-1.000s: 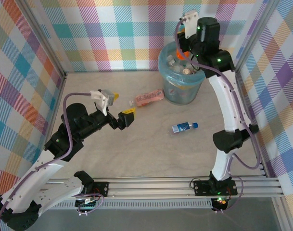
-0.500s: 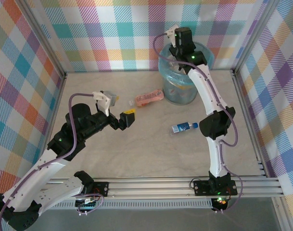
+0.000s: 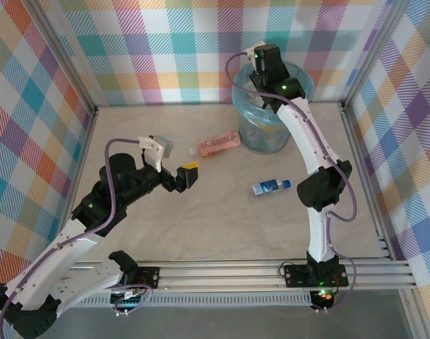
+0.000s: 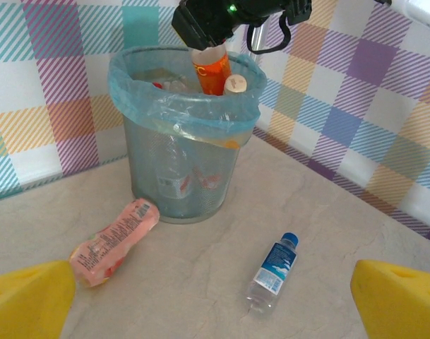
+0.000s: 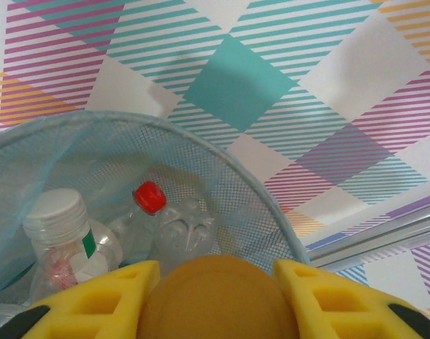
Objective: Put the plastic bottles in the bin
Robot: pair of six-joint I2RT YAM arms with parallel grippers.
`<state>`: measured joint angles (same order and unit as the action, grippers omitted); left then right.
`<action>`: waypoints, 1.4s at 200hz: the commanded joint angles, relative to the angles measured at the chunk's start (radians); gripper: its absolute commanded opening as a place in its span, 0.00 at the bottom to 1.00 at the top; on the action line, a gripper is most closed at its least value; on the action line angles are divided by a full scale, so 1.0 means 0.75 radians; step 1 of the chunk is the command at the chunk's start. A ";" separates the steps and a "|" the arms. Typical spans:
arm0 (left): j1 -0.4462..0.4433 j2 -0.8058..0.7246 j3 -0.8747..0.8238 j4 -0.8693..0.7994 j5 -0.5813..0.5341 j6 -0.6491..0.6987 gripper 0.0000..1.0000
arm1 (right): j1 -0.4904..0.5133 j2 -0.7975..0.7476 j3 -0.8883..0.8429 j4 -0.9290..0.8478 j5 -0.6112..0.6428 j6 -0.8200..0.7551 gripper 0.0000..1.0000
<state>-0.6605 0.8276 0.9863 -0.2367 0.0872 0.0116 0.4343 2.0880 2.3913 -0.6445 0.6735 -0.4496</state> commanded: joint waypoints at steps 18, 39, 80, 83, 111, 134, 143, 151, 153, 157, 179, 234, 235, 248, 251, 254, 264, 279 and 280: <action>-0.001 0.005 0.005 -0.002 0.013 -0.006 1.00 | 0.054 0.064 0.123 -0.058 0.022 0.003 0.47; -0.001 0.004 0.006 -0.002 0.010 -0.015 1.00 | 0.063 0.096 0.192 -0.076 0.019 0.014 0.53; -0.001 0.004 0.011 -0.007 -0.005 -0.014 1.00 | 0.067 0.087 0.215 -0.041 0.003 0.007 0.66; -0.001 0.003 0.009 -0.008 -0.006 -0.015 1.00 | 0.067 0.085 0.214 -0.041 0.001 0.007 0.67; -0.002 0.005 0.001 -0.003 -0.012 -0.012 1.00 | 0.067 0.069 0.233 -0.070 -0.037 0.039 0.74; -0.001 0.009 -0.002 -0.001 -0.011 -0.010 1.00 | 0.067 0.048 0.237 -0.095 -0.082 0.078 0.76; -0.001 0.009 -0.002 0.000 -0.010 -0.008 1.00 | 0.067 0.040 0.239 -0.103 -0.093 0.094 0.75; -0.001 0.008 -0.005 -0.001 -0.010 -0.009 1.00 | 0.067 0.034 0.240 -0.111 -0.102 0.114 0.75; -0.001 0.008 -0.006 -0.001 -0.010 -0.009 1.00 | 0.067 0.033 0.240 -0.113 -0.105 0.119 0.74; -0.001 0.007 -0.006 -0.001 -0.010 -0.009 1.00 | 0.067 0.029 0.240 -0.117 -0.110 0.127 0.74; -0.001 0.003 -0.020 0.003 -0.013 -0.009 1.00 | 0.067 0.037 0.235 -0.133 -0.136 0.154 0.71; -0.001 -0.006 -0.040 -0.007 -0.027 -0.013 1.00 | 0.042 0.118 0.196 -0.272 -0.113 0.263 0.62; -0.001 -0.006 -0.041 -0.007 -0.028 -0.012 1.00 | 0.041 0.117 0.193 -0.272 -0.113 0.265 0.62; -0.001 -0.005 -0.040 -0.009 -0.030 -0.011 1.00 | 0.026 0.120 0.158 -0.270 -0.108 0.293 0.62; -0.001 -0.004 -0.040 -0.009 -0.031 -0.009 1.00 | 0.022 0.122 0.155 -0.271 -0.107 0.299 0.62; -0.001 -0.003 -0.041 -0.009 -0.030 -0.008 1.00 | 0.018 0.124 0.153 -0.273 -0.105 0.305 0.62; -0.001 -0.002 -0.039 -0.012 -0.029 -0.004 1.00 | 0.003 0.135 0.154 -0.278 -0.096 0.329 0.62; -0.001 0.002 -0.034 -0.015 -0.032 -0.001 1.00 | -0.014 0.148 0.163 -0.278 -0.100 0.356 0.64; -0.001 0.003 -0.034 -0.014 -0.032 -0.001 1.00 | -0.014 0.149 0.163 -0.278 -0.101 0.358 0.64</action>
<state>-0.6605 0.8356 0.9634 -0.2420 0.0757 0.0116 0.4496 2.1674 2.5187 -0.8211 0.5873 -0.2489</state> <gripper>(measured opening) 0.998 0.631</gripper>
